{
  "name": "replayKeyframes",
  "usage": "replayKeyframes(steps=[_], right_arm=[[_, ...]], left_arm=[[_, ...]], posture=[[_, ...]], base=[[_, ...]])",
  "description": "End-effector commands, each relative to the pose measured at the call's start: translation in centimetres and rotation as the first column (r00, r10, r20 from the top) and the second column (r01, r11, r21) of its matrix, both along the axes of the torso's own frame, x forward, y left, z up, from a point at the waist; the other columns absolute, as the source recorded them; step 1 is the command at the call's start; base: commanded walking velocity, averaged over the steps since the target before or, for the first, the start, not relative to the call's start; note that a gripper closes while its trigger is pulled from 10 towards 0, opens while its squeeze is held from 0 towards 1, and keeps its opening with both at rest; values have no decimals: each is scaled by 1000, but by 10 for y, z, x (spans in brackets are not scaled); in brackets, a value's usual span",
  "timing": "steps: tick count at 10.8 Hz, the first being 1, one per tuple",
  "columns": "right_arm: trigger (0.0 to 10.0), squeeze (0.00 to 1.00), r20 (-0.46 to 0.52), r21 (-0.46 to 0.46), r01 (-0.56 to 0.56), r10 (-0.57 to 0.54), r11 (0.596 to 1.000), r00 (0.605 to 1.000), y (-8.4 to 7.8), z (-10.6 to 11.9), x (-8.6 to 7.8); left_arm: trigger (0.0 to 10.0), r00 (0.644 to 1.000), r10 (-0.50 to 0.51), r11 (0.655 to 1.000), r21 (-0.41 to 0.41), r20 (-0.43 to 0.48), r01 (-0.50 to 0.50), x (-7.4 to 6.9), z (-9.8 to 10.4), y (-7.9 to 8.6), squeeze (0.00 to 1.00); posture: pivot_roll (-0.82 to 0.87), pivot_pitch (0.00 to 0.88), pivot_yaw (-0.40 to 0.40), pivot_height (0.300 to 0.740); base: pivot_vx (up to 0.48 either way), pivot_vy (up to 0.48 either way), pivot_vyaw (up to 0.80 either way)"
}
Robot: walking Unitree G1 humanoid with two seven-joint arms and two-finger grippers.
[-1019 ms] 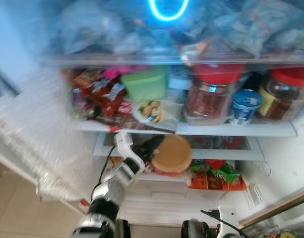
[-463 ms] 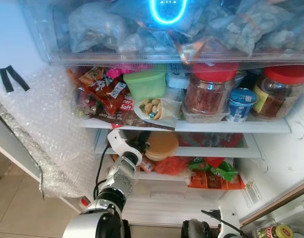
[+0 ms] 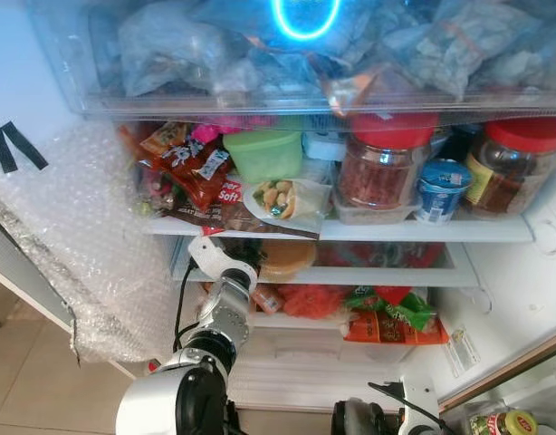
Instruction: Restocking fridge
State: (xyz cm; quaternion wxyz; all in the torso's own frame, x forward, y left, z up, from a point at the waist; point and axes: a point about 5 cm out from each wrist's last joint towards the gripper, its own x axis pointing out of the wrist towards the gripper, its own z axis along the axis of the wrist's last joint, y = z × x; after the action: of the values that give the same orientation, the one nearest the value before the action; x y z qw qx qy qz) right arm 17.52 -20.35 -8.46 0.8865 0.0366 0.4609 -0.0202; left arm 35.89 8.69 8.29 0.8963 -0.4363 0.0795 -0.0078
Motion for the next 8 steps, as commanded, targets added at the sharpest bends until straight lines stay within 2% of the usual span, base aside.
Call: replayKeyframes(steps=[1, 4, 8], right_arm=[[10000, 0, -74, 25, 14, -12, 1000, 997, 6, -10, -19], [10000, 0, -71, 30, 17, -15, 999, 997, 8, -9, -17], [10000, 0, -70, 35, 20, -17, 999, 997, 10, -10, -17]], left_arm=[[10000, 1000, 14, 1000, 2, 28, -14, 6, 11, -1, 1000], [10000, 999, -11, 1000, -17, 46, 11, 8, 13, -3, 1000], [10000, 997, -32, 999, 9, 76, 32, 4, 9, 4, 1000]], posture=[[-77, 83, 56, 637], [-68, 80, 61, 637], [-51, 78, 65, 637]], base=[[0, 0, 0], [0, 0, 0], [0, 0, 0]])
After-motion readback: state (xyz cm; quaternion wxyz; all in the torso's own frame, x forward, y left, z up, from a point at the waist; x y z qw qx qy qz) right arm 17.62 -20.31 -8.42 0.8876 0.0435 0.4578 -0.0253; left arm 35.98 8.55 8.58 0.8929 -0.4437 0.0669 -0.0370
